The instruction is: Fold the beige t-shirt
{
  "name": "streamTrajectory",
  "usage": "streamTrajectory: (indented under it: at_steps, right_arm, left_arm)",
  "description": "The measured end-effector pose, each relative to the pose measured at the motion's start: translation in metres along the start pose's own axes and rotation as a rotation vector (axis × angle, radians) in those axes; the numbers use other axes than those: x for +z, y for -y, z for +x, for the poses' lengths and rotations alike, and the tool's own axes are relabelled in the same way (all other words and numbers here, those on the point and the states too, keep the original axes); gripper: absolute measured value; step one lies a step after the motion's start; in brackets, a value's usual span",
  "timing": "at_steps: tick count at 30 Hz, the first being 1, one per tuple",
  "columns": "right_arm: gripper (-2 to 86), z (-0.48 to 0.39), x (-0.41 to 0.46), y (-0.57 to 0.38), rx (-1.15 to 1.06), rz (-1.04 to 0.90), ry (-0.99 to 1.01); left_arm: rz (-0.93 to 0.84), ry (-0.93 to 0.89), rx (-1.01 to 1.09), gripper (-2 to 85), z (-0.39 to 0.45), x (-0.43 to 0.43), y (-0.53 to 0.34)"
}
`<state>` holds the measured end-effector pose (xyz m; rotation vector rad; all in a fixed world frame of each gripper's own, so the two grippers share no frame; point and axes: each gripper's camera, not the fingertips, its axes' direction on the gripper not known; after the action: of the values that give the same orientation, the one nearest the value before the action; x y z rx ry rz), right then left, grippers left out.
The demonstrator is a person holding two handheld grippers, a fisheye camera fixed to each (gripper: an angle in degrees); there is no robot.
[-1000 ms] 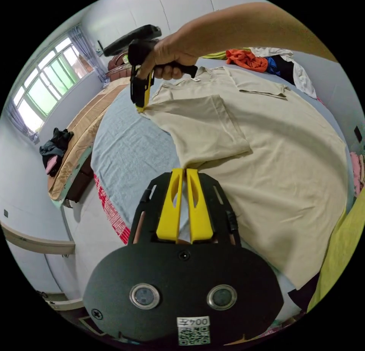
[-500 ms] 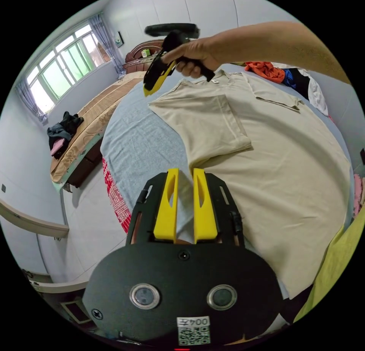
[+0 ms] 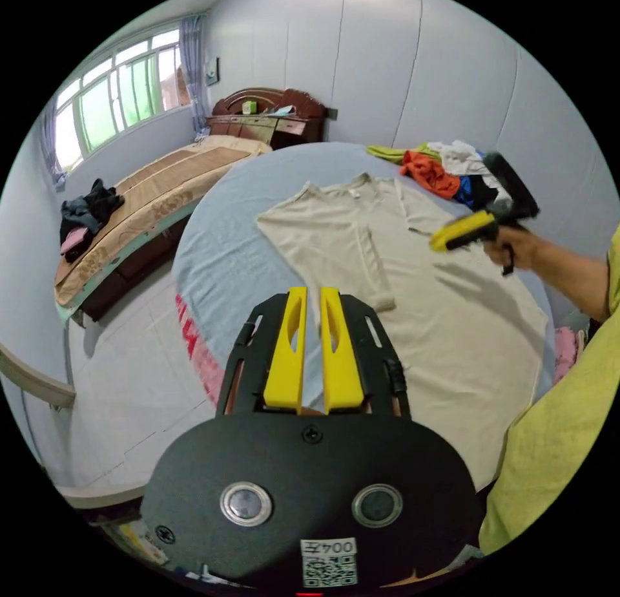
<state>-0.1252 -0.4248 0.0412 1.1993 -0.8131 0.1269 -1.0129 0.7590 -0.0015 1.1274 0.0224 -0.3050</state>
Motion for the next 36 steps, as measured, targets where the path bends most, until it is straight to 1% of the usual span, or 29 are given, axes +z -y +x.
streamTrajectory:
  at_steps: [2,4,5,6,7,8,10,12,14,15,17,19,20,23,24,27,28,30,31,32,33,35,36]
  right_arm:
    - [9.9,0.007,-0.011,-0.039,0.072,-0.051,-0.048]
    - [10.8,0.016,-0.024,-0.064,0.136,-0.069,-0.067]
    - [11.4,0.022,-0.035,-0.077,0.171,-0.072,-0.061]
    - [11.5,0.025,-0.042,-0.083,0.184,-0.070,-0.065]
    - [11.7,0.029,-0.056,-0.092,0.205,-0.066,-0.091]
    - [11.7,0.031,-0.071,-0.100,0.218,-0.062,-0.125]
    - [11.4,0.033,-0.097,-0.108,0.227,-0.044,-0.156]
    - [10.8,0.037,-0.118,-0.113,0.253,-0.051,-0.145]
    - [9.2,0.043,-0.136,-0.118,0.307,-0.095,-0.111]
    - [9.0,0.043,-0.140,-0.118,0.317,-0.108,-0.110]
    - [8.4,0.043,-0.145,-0.114,0.343,-0.199,-0.133]
    - [8.1,0.044,-0.148,-0.108,0.360,-0.252,-0.150]
    - [7.4,0.045,-0.156,-0.103,0.380,-0.241,-0.164]
    - [5.2,0.053,-0.176,-0.086,0.445,-0.266,-0.193]
    - [5.1,0.055,-0.182,-0.083,0.455,-0.263,-0.195]
    - [4.5,0.061,-0.203,-0.064,0.462,-0.302,-0.195]
    - [4.1,0.064,-0.213,-0.057,0.468,-0.314,-0.196]
    - [2.7,0.073,-0.228,-0.049,0.552,-0.327,-0.179]
    - [1.5,0.081,-0.240,-0.045,0.619,-0.361,-0.123]
    - [0.4,0.087,-0.257,-0.041,0.679,-0.372,-0.014]
    - [0.2,0.089,-0.270,-0.040,0.708,-0.359,0.046]
    - [-0.4,0.097,-0.341,-0.033,0.856,-0.269,0.270]
    - [-0.5,0.098,-0.361,-0.030,0.897,-0.255,0.318]
  left_arm:
    - [-0.032,-0.018,0.035,5.1,0.009,0.022,0.019]
    - [-0.125,-0.039,0.056,7.2,0.014,0.053,0.029]
    - [-0.213,-0.041,0.067,8.4,0.015,0.075,0.029]
    - [-0.234,-0.016,0.086,9.1,0.015,0.086,0.026]
    - [-0.203,-0.004,0.096,9.1,0.015,0.083,0.024]
    - [-0.216,0.028,0.099,9.2,0.013,0.084,0.025]
    - [-0.243,0.037,0.088,9.2,0.009,0.083,0.031]
    - [-0.199,0.072,0.080,8.8,0.010,0.064,0.040]
    - [-0.184,0.056,0.058,8.3,0.013,0.046,0.048]
    - [-0.175,0.050,0.042,8.0,0.018,0.034,0.051]
    - [-0.160,0.000,0.023,7.5,0.031,0.018,0.050]
    - [-0.186,-0.055,-0.015,6.6,0.047,0.011,0.044]
    - [-0.209,-0.077,-0.040,6.0,0.059,0.010,0.036]
    - [-0.313,-0.095,-0.104,3.6,0.085,0.026,0.011]
    - [-0.367,-0.101,-0.130,2.7,0.092,0.035,0.001]
    - [-0.452,-0.141,-0.212,1.1,0.102,0.053,-0.015]
    - [-0.465,-0.153,-0.231,0.9,0.103,0.056,-0.017]
    - [-0.455,-0.161,-0.291,0.5,0.100,0.057,-0.017]
    - [-0.458,-0.164,-0.297,0.4,0.099,0.058,-0.015]
    - [-0.461,-0.173,-0.314,0.4,0.096,0.060,-0.013]
    - [-0.461,-0.179,-0.337,0.3,0.093,0.061,-0.011]
    - [-0.476,-0.193,-0.349,0.2,0.088,0.066,-0.007]
    - [-0.480,-0.204,-0.353,0.2,0.086,0.068,-0.006]
